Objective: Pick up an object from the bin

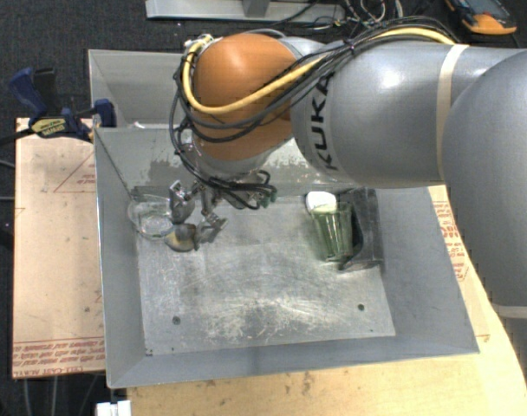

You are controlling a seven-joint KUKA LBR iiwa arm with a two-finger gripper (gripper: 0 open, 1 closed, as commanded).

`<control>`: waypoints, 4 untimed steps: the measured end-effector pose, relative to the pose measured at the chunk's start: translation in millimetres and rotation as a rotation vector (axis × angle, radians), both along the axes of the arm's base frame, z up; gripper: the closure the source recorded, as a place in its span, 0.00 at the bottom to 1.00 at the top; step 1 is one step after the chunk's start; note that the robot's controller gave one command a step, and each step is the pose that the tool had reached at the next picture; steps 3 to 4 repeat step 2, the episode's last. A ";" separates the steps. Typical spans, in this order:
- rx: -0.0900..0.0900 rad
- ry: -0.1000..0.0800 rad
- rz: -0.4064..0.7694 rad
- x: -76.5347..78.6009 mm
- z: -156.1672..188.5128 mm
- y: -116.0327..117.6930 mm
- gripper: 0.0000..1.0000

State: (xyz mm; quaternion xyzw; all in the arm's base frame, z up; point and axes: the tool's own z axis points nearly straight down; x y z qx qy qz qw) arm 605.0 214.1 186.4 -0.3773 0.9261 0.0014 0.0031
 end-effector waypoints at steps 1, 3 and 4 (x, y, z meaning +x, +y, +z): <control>0.000 -0.002 -0.094 4.7 -27.2 1.9 1.00; -0.003 0.001 0.272 -54.5 82.0 -57.1 1.00; -0.003 0.001 0.272 -54.5 82.0 -57.1 1.00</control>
Offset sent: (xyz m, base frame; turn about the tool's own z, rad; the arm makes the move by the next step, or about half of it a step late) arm -0.0553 -0.0577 0.0818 -0.2754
